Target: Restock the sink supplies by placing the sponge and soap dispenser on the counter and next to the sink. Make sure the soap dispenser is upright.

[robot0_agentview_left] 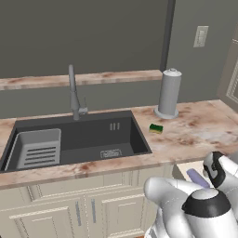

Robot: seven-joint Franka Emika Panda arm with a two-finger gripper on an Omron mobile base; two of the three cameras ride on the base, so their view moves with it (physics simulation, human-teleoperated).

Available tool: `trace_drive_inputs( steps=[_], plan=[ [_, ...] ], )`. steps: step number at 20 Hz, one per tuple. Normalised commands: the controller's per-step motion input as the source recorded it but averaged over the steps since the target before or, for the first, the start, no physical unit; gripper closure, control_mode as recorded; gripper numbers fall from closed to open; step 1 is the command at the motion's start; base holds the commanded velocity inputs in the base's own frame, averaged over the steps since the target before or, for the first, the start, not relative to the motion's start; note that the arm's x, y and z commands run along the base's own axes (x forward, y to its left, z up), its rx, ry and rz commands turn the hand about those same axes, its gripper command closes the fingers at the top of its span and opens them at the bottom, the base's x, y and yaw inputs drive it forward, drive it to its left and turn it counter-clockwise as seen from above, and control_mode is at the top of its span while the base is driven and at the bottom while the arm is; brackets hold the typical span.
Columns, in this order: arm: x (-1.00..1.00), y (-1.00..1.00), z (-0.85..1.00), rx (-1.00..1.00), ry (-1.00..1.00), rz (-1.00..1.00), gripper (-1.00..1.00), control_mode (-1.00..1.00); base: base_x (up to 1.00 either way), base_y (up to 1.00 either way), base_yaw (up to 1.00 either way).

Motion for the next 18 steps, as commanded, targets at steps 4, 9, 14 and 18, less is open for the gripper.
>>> trace_drive_inputs(
  steps=[4, 9, 14, 18],
  plan=[
    [-0.06, -0.2, 0.05, 0.22, 0.21, 0.0, -1.0, -1.0, 0.0, 0.0, 0.0],
    [-0.09, -0.03, -0.13, 0.13, 0.2, 0.0, -1.0, -1.0, 0.0, 0.0, 0.0],
    [-0.05, 0.0, -0.36, 0.02, 0.19, 0.0, -1.0, -1.0, 0.0, 0.0, 0.0],
    [-0.1, 0.0, -0.44, 0.0, 0.09, 0.01, -1.0, -1.0, 0.0, 0.0, 0.0]
  ],
)
